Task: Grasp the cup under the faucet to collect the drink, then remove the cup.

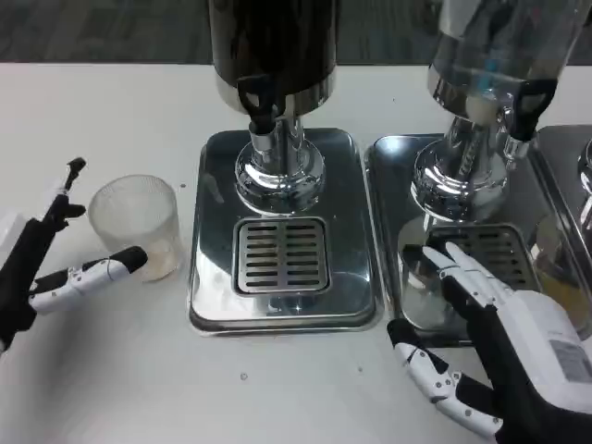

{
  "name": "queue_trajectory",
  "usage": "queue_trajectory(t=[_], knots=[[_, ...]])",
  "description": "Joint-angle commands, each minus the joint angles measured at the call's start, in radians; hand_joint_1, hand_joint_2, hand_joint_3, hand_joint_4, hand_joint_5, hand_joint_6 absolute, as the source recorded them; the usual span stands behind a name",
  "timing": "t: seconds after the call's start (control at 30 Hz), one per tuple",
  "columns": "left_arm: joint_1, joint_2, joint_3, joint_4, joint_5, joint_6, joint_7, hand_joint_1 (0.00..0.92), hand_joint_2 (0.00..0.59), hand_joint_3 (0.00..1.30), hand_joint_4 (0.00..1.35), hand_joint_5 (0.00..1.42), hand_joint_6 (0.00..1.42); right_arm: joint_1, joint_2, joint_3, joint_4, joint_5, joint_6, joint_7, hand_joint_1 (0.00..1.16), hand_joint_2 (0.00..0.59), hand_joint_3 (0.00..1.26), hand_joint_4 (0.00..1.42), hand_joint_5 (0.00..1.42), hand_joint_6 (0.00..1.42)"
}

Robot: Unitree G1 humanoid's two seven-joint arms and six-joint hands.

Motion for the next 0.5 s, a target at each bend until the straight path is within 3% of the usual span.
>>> queue_trajectory(t=[0.03,0.5], knots=[[-0.038,-0.003,-0.022,0.028,-0.007,0.031,-0.037,0.192,0.008,0.0,0.0,0.18,0.22,0.009,0.006,-0.003,0.001,0.003,-0.007,-0.013,0.25,0.394,0.17,0.08,0.11,0.14],[-0.096,-0.023,-0.067,0.08,-0.013,0.064,-0.088,0.181,0.01,0.0,0.0,0.18,0.22,0.025,0.008,-0.005,-0.01,0.006,-0.009,-0.011,0.25,0.399,0.18,0.08,0.11,0.15]])
